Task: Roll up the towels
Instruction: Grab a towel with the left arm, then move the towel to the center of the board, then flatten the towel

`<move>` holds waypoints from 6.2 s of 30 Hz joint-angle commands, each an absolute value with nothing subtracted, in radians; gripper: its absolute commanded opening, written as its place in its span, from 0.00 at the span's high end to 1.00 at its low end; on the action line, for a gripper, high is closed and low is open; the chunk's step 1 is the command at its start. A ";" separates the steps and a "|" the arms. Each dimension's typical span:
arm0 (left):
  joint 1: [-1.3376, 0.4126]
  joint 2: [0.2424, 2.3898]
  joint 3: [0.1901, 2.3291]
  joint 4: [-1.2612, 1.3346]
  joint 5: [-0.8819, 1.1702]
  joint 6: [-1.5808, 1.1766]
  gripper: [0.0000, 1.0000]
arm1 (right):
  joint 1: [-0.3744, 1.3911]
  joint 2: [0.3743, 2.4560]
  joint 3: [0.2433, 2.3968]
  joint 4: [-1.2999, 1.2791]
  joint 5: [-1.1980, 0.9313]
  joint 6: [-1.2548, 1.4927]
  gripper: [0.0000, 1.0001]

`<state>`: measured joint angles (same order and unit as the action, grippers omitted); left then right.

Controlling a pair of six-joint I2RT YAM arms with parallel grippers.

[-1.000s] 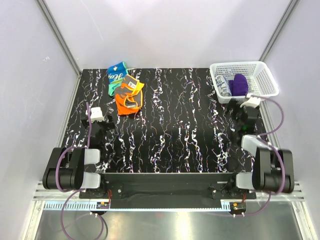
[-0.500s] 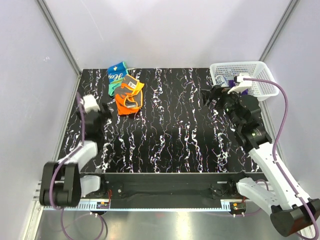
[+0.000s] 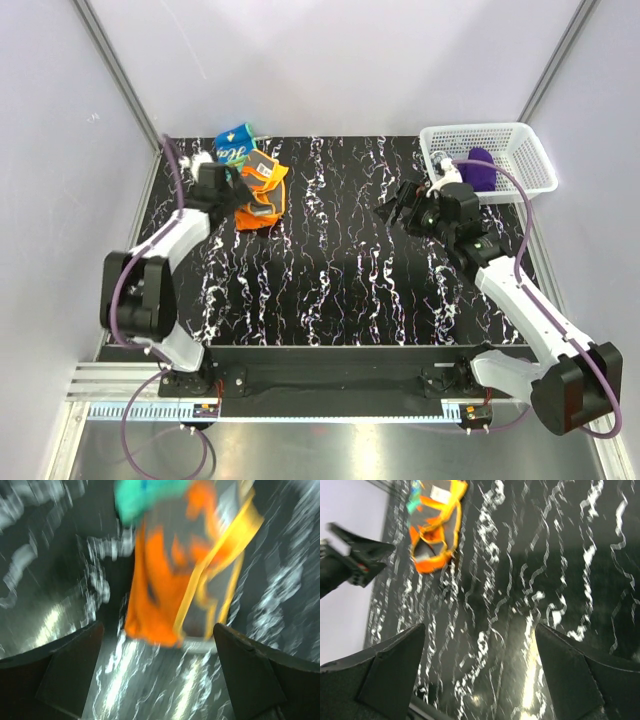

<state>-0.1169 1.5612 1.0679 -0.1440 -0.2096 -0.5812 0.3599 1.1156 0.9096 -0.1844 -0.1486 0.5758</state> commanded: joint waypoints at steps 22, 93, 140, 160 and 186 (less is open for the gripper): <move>-0.267 1.927 1.408 -0.437 -0.465 -0.512 0.50 | 0.364 0.997 0.844 -0.345 -0.127 0.469 0.01; -0.922 1.137 0.407 -0.178 -0.090 -1.020 0.36 | 1.048 1.638 0.982 -0.634 0.204 0.603 0.30; -0.960 0.796 1.138 -1.038 -0.653 -0.575 1.00 | 1.080 1.010 1.442 -1.129 0.637 0.572 1.00; -0.523 1.309 1.083 -0.732 -0.339 -0.190 0.97 | 0.463 1.394 1.255 -0.776 0.138 0.437 1.00; -0.279 1.861 1.479 -0.709 -0.388 -0.232 0.01 | 0.276 2.019 1.678 -0.738 0.229 0.411 0.15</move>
